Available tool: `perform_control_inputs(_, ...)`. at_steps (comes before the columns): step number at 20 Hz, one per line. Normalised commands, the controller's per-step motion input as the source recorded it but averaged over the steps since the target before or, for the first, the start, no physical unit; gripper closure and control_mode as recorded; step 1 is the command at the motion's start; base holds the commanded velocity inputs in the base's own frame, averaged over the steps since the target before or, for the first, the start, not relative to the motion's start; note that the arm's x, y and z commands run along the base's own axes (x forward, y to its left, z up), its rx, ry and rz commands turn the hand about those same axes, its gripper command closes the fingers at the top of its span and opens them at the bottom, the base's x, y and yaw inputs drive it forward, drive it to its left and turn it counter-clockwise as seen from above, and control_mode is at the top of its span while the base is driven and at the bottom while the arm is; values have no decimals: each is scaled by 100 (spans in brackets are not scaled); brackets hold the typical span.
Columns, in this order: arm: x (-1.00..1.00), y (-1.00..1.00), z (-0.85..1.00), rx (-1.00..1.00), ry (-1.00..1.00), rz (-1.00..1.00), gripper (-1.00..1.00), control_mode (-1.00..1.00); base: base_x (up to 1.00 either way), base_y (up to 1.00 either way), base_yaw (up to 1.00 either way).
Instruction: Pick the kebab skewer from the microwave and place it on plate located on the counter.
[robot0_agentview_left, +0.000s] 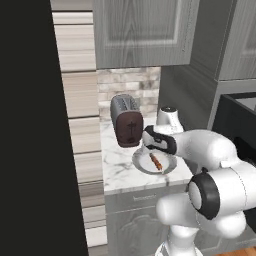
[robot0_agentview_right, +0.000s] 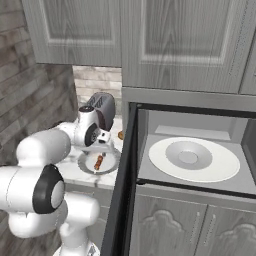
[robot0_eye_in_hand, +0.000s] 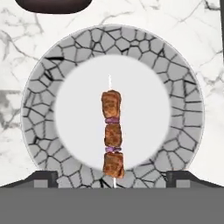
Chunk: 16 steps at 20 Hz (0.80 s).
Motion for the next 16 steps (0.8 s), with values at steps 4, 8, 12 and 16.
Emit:
perform_control_inputs(4, -66, 23, 67, 0, -21, -3, -100, -100, 0, 0, 0)
perform_control_inputs(8, -80, 20, 75, 0, -17, 0, -100, -100, 0, 0, 0)
perform_control_inputs(12, -61, 0, 86, 0, -9, 0, -100, -100, 0, 0, 0)
perform_control_inputs(16, -56, 0, 69, 0, -5, 0, -100, -100, 0, 0, 0)
